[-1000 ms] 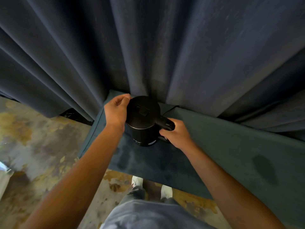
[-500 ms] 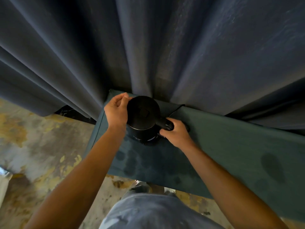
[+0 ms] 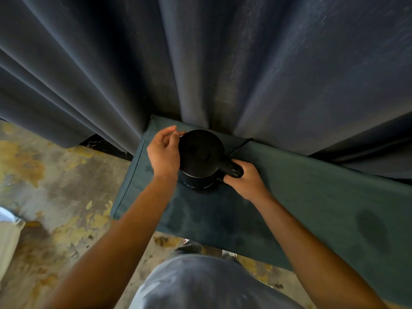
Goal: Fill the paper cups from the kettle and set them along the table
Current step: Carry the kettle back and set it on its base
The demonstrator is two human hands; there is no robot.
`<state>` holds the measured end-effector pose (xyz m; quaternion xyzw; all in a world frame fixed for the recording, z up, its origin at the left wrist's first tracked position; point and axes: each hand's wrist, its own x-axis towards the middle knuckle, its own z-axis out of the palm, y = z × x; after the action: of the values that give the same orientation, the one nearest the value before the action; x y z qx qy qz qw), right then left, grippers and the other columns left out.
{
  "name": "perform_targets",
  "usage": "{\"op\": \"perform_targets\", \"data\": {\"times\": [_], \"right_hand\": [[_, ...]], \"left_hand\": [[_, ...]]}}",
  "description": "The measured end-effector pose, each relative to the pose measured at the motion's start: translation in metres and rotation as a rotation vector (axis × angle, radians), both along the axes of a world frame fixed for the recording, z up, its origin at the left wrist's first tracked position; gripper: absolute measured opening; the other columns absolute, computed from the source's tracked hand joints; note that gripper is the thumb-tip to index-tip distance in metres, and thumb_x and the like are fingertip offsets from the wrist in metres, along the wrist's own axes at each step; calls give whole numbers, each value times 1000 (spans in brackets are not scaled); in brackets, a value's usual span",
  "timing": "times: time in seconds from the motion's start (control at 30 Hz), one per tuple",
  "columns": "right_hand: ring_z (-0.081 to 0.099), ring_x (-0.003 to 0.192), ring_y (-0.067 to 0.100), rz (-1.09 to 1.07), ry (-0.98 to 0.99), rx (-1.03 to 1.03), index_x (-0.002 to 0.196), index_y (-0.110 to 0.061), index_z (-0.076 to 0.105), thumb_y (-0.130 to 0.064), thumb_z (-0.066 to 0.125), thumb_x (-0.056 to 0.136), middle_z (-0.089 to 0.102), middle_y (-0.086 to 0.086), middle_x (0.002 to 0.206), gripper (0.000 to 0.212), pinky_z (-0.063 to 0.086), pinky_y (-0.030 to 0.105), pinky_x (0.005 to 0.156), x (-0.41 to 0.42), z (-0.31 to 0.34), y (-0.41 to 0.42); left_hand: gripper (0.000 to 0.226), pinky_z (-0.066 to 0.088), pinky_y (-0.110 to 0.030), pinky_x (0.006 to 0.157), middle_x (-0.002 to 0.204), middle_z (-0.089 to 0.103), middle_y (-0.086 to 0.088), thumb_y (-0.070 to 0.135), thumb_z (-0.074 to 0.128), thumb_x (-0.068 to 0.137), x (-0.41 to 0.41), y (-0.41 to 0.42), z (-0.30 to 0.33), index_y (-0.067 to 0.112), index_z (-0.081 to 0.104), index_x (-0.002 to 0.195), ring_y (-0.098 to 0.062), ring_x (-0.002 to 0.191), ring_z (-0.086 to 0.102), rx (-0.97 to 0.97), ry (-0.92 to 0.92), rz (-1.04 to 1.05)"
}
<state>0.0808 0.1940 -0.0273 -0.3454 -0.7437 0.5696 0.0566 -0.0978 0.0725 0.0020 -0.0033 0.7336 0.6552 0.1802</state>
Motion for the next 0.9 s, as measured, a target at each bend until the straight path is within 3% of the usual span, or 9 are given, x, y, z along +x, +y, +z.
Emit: {"op": "perform_targets", "data": {"times": [0.17, 0.3, 0.4, 0.53, 0.67, 0.83, 0.9], "right_hand": [[41, 49, 2, 18, 1, 19, 59, -23, 51, -13, 70, 70, 47, -13, 51, 24, 34, 20, 51, 11, -5, 8], [42, 54, 6, 66, -9, 27, 59, -28, 51, -14, 68, 69, 48, -13, 54, 24, 34, 27, 53, 22, -11, 5], [44, 55, 5, 79, -10, 34, 66, -18, 54, -16, 68, 68, 49, -13, 55, 15, 34, 27, 54, 25, -13, 3], [47, 55, 2, 100, -35, 42, 63, -32, 57, -18, 67, 68, 54, -15, 57, 18, 37, 26, 56, 22, -12, 7], [52, 61, 11, 98, -62, 36, 76, -14, 63, -15, 70, 70, 61, 6, 67, 9, 41, 31, 60, 24, -12, 13], [59, 65, 13, 84, -111, 67, 80, -14, 64, -14, 74, 73, 67, 6, 73, 12, 46, 30, 62, 26, -13, 14], [65, 70, 9, 75, -124, 96, 86, -15, 68, -15, 77, 74, 71, 5, 80, 15, 47, 21, 62, 28, -13, 14]], "left_hand": [[18, 59, -35, 93, 92, 80, 4, 10, 61, 99, 15, -3, -8, 25, 70, 104, -10, 95, 75, 53, -28, 28], [17, 57, -39, 97, 93, 80, 0, 8, 61, 98, 29, -8, -15, 21, 70, 104, -13, 96, 75, 45, -56, 50], [15, 57, -39, 96, 93, 80, 0, 10, 62, 98, 31, -13, -16, 18, 70, 106, -13, 97, 75, 44, -65, 43], [15, 58, -37, 95, 93, 80, 0, 10, 62, 98, 31, -12, -12, 15, 70, 108, -11, 95, 75, 13, -48, 56], [16, 59, -28, 90, 91, 80, 4, 11, 62, 97, 37, -15, -13, 14, 71, 111, -7, 93, 75, -9, -24, 66], [17, 57, -30, 94, 91, 80, 6, 12, 60, 97, 43, -14, -10, 21, 71, 107, -3, 93, 74, -53, 22, 90], [20, 57, -28, 94, 94, 79, 6, 13, 57, 98, 43, -13, -6, 22, 71, 109, -2, 94, 73, -70, 29, 75]]}}
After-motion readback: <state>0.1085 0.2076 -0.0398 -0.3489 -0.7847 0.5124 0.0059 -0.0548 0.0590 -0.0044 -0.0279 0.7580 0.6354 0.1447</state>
